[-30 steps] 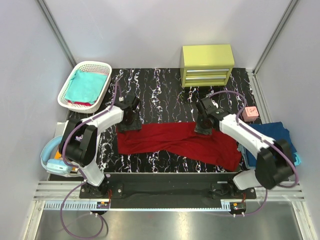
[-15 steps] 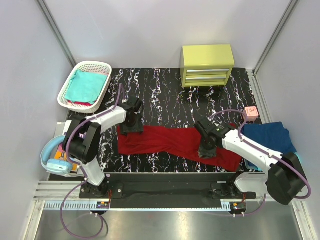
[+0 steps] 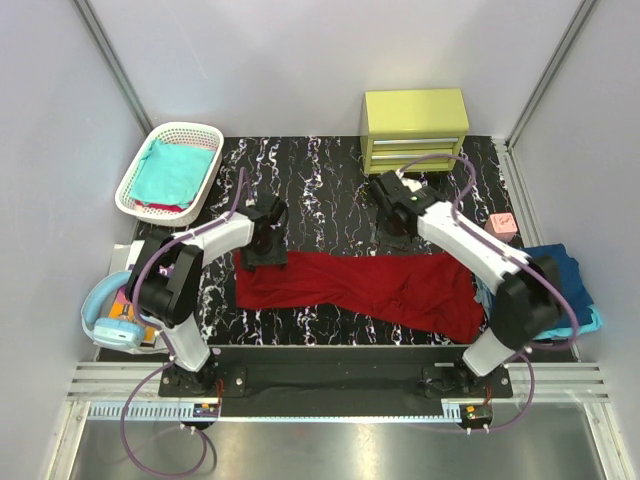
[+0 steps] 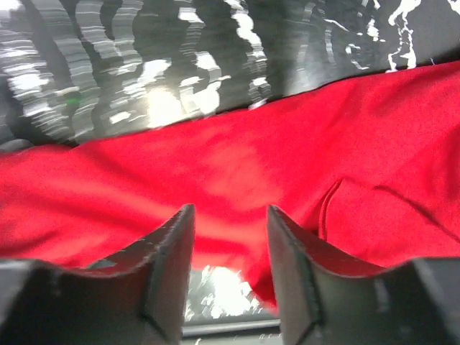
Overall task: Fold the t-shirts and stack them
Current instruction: Rotate the tshirt 90 degrees
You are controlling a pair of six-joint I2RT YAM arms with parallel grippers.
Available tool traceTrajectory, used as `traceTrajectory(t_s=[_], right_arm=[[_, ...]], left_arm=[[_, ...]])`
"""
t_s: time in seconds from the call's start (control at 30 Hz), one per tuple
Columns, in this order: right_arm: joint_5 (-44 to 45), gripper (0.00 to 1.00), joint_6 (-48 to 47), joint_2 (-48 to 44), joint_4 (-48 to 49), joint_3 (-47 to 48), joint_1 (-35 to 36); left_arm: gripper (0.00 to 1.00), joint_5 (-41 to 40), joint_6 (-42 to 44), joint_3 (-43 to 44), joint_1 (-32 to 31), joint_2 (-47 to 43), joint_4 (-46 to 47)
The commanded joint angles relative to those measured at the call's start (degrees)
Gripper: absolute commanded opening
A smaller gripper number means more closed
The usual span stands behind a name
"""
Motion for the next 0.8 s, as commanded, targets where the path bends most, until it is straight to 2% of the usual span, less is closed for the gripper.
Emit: traceTrajectory(t_s=[0.0, 0.1, 0.2, 0.63, 0.77], right_arm=[[3.1, 0.49, -2.9, 8.1, 0.8, -0.6, -3.4], [2.9, 0.42, -1.8, 10.3, 2.7, -4.4, -8.0], [1.4, 0.39, -1.3, 11.0, 4.0, -7.2, -11.8], [-3.3, 0.4, -1.0, 12.1, 6.9, -13.9, -11.8], [-2.9, 0.36, -1.5, 13.0, 8.4, -15.0, -11.8]], left_arm=[[0.7, 2.1, 1.0, 0.3, -0.4, -3.2, 0.5], [0.7, 4.2, 1.1, -0.6, -0.4, -4.8, 0.5], [0.7, 5.5, 1.3, -1.3, -0.4, -6.7, 0.2], [0.69, 7.0, 2.0, -4.7, -1.4, -7.8, -0.4], [0.68, 6.6, 1.8, -5.8, -1.6, -7.9, -0.3]])
